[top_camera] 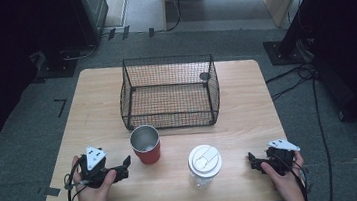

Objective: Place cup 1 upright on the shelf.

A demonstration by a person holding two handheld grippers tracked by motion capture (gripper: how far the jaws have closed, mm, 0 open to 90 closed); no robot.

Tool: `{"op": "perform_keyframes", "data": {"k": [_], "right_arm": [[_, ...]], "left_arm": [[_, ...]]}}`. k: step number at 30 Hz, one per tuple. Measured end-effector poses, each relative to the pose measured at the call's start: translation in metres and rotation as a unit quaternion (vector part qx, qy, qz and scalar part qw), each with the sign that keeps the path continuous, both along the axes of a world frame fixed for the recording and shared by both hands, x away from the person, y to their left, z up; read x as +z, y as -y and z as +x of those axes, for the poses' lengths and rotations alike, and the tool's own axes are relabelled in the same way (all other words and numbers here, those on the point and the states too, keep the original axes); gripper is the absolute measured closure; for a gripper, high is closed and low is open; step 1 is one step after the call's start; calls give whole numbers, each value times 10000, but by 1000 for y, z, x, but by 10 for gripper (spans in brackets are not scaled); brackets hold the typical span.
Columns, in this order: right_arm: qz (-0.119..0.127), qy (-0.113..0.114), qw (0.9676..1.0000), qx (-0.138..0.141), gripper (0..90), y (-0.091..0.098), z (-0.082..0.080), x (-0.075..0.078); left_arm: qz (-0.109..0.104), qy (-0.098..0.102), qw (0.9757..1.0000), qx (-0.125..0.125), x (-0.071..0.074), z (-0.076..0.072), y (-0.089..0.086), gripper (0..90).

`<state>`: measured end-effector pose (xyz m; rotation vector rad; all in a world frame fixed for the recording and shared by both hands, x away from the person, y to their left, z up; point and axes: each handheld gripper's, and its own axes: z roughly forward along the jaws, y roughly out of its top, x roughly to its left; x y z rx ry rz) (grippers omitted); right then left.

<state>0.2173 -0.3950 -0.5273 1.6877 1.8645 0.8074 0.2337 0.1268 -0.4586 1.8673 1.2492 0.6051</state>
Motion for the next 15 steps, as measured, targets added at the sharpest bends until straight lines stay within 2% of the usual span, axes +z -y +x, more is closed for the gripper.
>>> {"op": "perform_keyframes", "data": {"k": [5, 11, 15], "right_arm": [[0, 0, 10000, 0, 0, 0, 0, 0], [-3, -2, 10000, 2, 0, 0, 0, 0], [0, 1, 10000, 0, 0, 0, 0, 0]], "left_arm": [[-146, 46, 9994, -325, 1, -3, 13, 1], [-390, 177, 9967, -693, -2, -3, 30, 1], [-494, 119, 9953, -825, -4, 2, 39, 2]]}}
